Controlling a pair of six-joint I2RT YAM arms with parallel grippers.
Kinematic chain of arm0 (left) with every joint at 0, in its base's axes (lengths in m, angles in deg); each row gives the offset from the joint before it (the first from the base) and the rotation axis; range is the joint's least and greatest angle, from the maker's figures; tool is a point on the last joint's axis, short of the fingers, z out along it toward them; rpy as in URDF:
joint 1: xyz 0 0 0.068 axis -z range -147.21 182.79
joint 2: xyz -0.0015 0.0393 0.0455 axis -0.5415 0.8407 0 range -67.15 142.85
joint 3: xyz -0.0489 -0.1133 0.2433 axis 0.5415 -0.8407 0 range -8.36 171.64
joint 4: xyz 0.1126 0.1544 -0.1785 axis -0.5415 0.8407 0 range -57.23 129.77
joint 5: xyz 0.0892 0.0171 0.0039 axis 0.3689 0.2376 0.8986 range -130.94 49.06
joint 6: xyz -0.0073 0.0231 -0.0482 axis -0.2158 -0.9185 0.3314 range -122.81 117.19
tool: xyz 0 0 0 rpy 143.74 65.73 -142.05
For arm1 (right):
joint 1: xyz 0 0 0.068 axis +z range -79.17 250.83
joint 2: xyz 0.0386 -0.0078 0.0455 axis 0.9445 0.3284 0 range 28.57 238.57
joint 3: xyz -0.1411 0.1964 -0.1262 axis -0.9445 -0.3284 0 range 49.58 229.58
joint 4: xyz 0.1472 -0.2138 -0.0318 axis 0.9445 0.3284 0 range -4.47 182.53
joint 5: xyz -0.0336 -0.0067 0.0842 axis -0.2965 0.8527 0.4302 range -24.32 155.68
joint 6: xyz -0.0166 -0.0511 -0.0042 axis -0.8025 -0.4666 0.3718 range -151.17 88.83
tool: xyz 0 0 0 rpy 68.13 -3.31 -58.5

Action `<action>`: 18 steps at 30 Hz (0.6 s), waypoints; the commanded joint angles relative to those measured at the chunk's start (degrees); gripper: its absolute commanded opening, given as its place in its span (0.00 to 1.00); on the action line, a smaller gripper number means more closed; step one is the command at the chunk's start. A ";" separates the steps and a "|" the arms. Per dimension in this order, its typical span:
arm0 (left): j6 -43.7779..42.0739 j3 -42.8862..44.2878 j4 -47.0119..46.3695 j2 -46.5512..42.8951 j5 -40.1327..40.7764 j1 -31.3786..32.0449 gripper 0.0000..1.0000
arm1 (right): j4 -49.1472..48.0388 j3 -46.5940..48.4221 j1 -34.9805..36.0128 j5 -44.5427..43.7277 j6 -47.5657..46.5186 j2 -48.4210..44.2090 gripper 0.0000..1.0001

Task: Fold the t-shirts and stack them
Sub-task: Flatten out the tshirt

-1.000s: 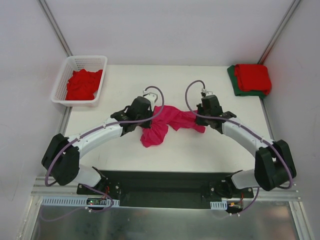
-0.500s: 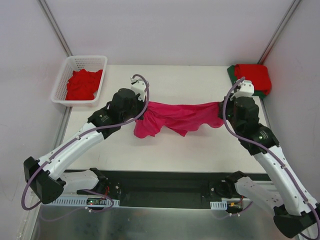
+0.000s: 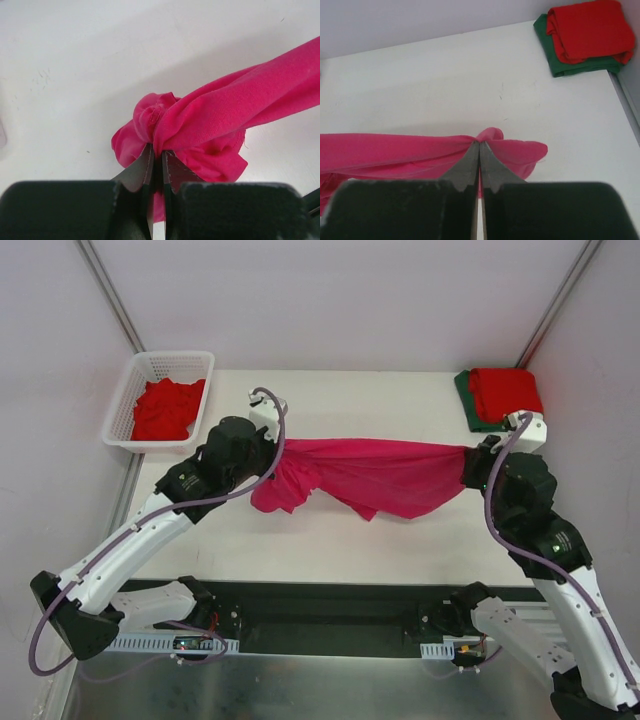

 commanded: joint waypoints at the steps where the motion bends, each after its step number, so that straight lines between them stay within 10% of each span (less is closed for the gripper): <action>1: -2.01 4.64 -0.92 -3.96 -1.16 0.58 0.02 | -2.15 5.27 0.13 -1.98 -3.94 -2.45 0.02; 18: -5.00 11.41 0.84 -6.95 -9.69 0.58 0.04 | -9.80 12.31 0.14 8.40 -10.00 -2.28 0.02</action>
